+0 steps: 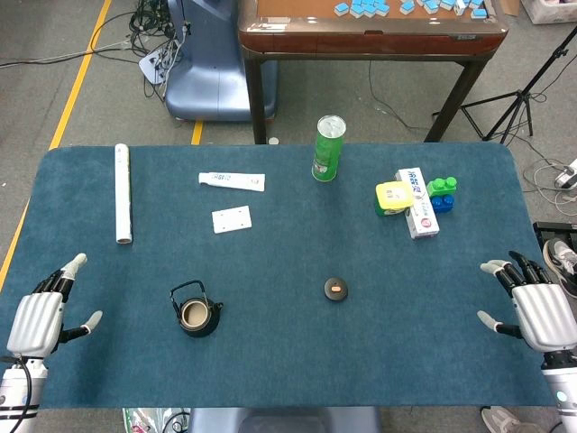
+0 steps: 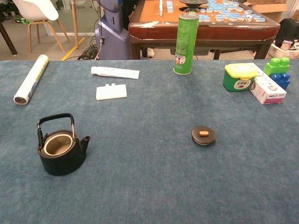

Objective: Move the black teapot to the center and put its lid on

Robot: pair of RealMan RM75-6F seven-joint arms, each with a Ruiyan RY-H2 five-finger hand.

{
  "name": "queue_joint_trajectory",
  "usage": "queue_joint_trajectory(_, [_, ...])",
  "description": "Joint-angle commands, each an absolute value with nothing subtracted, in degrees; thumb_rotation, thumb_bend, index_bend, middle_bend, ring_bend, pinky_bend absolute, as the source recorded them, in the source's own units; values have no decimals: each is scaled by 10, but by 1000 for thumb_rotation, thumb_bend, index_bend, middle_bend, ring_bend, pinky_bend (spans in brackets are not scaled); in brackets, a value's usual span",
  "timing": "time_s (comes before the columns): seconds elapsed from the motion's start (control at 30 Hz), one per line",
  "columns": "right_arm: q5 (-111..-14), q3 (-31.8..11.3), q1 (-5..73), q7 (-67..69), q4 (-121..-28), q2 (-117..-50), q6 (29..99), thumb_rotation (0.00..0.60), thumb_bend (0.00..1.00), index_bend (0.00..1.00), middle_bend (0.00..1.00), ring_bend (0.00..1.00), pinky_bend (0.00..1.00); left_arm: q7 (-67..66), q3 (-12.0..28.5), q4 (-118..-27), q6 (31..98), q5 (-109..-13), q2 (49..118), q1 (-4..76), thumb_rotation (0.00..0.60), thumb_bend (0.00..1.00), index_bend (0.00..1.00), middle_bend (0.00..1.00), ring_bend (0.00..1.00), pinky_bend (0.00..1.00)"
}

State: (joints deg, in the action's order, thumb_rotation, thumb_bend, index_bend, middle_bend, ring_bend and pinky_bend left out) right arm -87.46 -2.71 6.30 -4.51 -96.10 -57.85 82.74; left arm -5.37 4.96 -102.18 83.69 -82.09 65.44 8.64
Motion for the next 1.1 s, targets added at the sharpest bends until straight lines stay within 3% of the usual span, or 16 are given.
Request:
queue_joint_trajectory(0.03, [-875, -27, 62, -45, -961, -578, 828, 600, 167, 278, 281, 111, 176, -53, 50, -1022, 836, -821, 654, 87, 600, 218, 67, 150, 175, 245])
queue_joint_trajectory(0.3, [-873, -36, 60, -49, -964, -575, 843, 600, 167, 277, 281, 112, 176, -35, 54, -1019, 815, -820, 646, 100, 600, 218, 67, 151, 175, 245])
queue_joint_trajectory(0.53, [-864, -53, 64, -67, -981, -560, 853, 600, 167, 277, 281, 112, 176, -9, 64, -1011, 742, -799, 629, 139, 590, 210, 115, 151, 175, 245])
queue_joint_trajectory(0.73, [-861, -57, 68, -77, -991, -554, 849, 600, 167, 277, 281, 111, 176, -12, 78, -1002, 659, -759, 621, 187, 371, 170, 121, 163, 175, 222])
queue_joint_trajectory(0.83, [-859, -56, 67, -79, -992, -553, 847, 600, 167, 277, 281, 112, 176, -34, 82, -1000, 624, -740, 620, 211, 341, 169, 159, 180, 176, 215])
queue_joint_trajectory(1.1, [-853, -53, 64, -74, -988, -555, 845, 600, 167, 277, 281, 112, 176, -95, 88, -1013, 531, -661, 615, 272, 193, 169, 204, 201, 185, 200])
